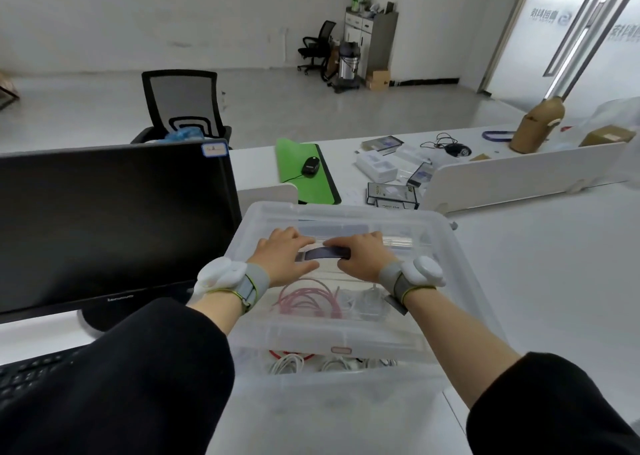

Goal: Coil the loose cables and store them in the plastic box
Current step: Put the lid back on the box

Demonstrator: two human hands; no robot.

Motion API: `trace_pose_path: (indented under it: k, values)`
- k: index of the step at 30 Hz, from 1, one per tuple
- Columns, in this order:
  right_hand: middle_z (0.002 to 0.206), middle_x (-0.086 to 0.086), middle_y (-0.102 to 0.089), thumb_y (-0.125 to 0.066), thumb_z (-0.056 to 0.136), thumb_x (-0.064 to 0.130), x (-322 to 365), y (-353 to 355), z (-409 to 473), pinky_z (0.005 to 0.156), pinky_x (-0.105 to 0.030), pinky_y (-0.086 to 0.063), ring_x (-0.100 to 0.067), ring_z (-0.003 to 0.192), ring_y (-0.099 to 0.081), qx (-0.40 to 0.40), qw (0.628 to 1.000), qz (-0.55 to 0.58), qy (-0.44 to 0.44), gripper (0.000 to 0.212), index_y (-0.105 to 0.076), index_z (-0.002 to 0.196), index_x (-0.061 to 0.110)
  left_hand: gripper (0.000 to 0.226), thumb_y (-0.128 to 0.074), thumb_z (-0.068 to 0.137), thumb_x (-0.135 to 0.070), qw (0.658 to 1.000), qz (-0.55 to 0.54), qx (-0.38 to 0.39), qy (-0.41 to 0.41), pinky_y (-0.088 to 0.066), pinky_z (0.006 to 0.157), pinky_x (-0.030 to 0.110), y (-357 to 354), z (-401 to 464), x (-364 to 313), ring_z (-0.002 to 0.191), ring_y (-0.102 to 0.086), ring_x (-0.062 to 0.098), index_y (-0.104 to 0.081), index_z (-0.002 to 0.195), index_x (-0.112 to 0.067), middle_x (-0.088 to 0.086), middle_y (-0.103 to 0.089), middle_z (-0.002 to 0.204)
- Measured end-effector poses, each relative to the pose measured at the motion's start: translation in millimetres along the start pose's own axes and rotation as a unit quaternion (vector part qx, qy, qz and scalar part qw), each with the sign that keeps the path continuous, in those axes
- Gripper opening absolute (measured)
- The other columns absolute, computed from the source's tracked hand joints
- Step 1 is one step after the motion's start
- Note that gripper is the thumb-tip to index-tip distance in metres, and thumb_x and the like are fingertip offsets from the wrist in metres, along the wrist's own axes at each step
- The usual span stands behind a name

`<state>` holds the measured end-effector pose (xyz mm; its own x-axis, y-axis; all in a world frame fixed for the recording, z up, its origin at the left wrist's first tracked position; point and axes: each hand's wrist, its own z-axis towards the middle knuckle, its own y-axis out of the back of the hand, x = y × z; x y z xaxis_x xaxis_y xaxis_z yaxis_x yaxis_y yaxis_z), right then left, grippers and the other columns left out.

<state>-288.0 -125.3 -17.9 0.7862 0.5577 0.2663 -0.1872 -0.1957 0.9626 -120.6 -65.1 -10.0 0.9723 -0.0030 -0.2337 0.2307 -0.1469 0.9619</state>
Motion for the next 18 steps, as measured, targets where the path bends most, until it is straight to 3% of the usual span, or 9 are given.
trace_pose_path:
  k: [11, 18]
  values:
    - [0.088, -0.007, -0.069, -0.056, 0.082, 0.014, -12.9, -9.0, -17.0, 0.09, -0.033, -0.027, -0.027, 0.093, -0.058, -0.076, 0.995, -0.003, 0.067, 0.043, -0.062, 0.122, 0.028, 0.035, -0.048, 0.093, -0.048, 0.999, -0.005, -0.049, -0.018, -0.024, 0.094, 0.035, -15.3, -4.3, -15.3, 0.121, -0.032, 0.022, -0.055, 0.119, -0.026, -0.001, -0.04, 0.127]
    - [0.089, -0.005, -0.069, -0.055, 0.083, 0.016, -13.0, -9.8, -22.9, 0.089, -0.03, -0.025, -0.024, 0.093, -0.058, -0.063, 0.996, -0.004, 0.067, 0.044, -0.06, 0.124, 0.031, 0.032, -0.046, 0.094, -0.045, 0.999, -0.013, -0.027, -0.023, -0.023, 0.095, 0.036, -20.0, -9.3, -20.5, 0.12, -0.03, 0.022, -0.052, 0.117, -0.023, 0.001, -0.037, 0.125]
